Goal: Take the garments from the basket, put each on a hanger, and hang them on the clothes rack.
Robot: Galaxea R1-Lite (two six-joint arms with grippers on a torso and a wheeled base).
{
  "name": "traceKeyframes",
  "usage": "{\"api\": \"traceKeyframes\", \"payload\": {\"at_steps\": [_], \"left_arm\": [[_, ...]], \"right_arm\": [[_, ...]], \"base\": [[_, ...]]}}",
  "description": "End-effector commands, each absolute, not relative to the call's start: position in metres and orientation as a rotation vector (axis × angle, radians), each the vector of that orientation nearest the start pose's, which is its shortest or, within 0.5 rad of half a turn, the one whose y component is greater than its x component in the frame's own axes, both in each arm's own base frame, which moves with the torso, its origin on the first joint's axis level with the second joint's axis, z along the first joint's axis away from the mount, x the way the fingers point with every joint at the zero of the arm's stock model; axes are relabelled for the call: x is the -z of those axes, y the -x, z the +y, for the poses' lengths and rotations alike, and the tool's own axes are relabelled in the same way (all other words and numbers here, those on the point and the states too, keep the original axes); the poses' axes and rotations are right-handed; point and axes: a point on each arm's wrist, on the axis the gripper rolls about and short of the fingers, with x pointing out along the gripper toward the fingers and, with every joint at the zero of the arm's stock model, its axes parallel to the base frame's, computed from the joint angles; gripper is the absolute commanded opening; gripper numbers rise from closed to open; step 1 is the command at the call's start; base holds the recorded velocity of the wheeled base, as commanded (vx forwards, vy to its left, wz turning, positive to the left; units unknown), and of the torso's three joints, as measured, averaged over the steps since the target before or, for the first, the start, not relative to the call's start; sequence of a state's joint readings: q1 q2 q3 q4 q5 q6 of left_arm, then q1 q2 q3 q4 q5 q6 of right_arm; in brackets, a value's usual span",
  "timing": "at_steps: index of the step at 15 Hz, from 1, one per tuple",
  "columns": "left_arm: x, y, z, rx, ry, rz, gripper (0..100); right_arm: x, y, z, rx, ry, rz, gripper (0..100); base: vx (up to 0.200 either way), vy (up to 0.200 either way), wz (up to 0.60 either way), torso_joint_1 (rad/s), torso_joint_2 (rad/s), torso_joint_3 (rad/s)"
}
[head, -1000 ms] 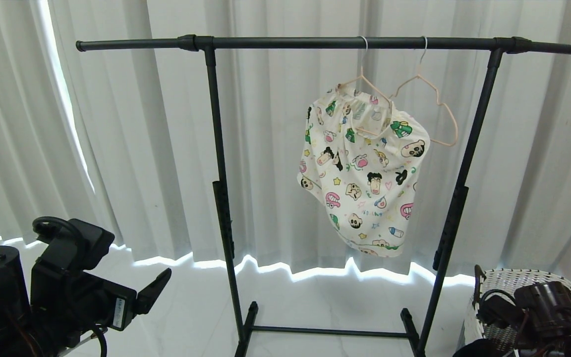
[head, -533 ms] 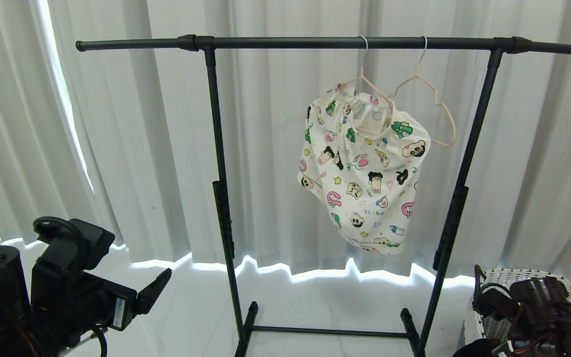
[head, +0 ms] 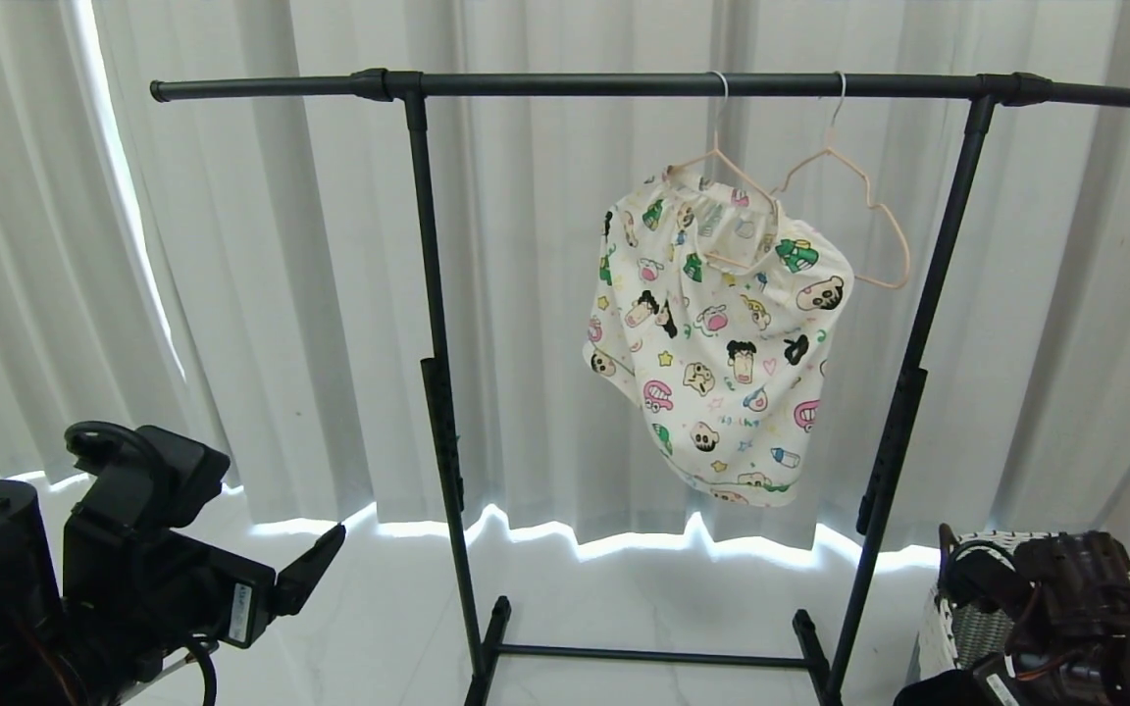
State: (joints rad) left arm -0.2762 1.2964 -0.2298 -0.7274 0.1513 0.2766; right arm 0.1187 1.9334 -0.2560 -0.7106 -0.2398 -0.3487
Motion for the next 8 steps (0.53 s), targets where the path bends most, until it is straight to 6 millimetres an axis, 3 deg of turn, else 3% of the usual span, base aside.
{"api": "traceKeyframes", "payload": {"at_steps": [1, 3, 5, 6, 8], "left_arm": [[-0.15, -0.166, -0.05, 0.204, -0.333, 0.264, 100], [-0.163, -0.181, -0.058, 0.274, -0.282, 0.221, 100], [-0.175, -0.193, -0.07, 0.355, -0.266, 0.173, 100], [-0.176, -0.193, -0.074, 0.379, -0.265, 0.168, 100], [-0.178, -0.185, -0.093, 0.492, -0.269, 0.146, 100]], "right_arm": [[-0.057, -0.238, 0.032, -0.106, 0.48, 0.807, 0], [-0.103, -0.25, 0.044, -0.192, 0.465, 0.773, 0], [-0.165, -0.255, 0.065, -0.309, 0.433, 0.703, 0], [-0.176, -0.256, 0.072, -0.334, 0.42, 0.675, 0], [-0.221, -0.251, 0.108, -0.456, 0.363, 0.548, 0]], "base": [[0.0, 0.0, 0.0, 0.0, 0.0, 0.0], [0.0, 0.0, 0.0, 0.0, 0.0, 0.0], [0.0, 0.0, 0.0, 0.0, 0.0, 0.0], [0.0, 0.0, 0.0, 0.0, 0.0, 0.0], [0.0, 0.0, 0.0, 0.0, 0.0, 0.0]]}}
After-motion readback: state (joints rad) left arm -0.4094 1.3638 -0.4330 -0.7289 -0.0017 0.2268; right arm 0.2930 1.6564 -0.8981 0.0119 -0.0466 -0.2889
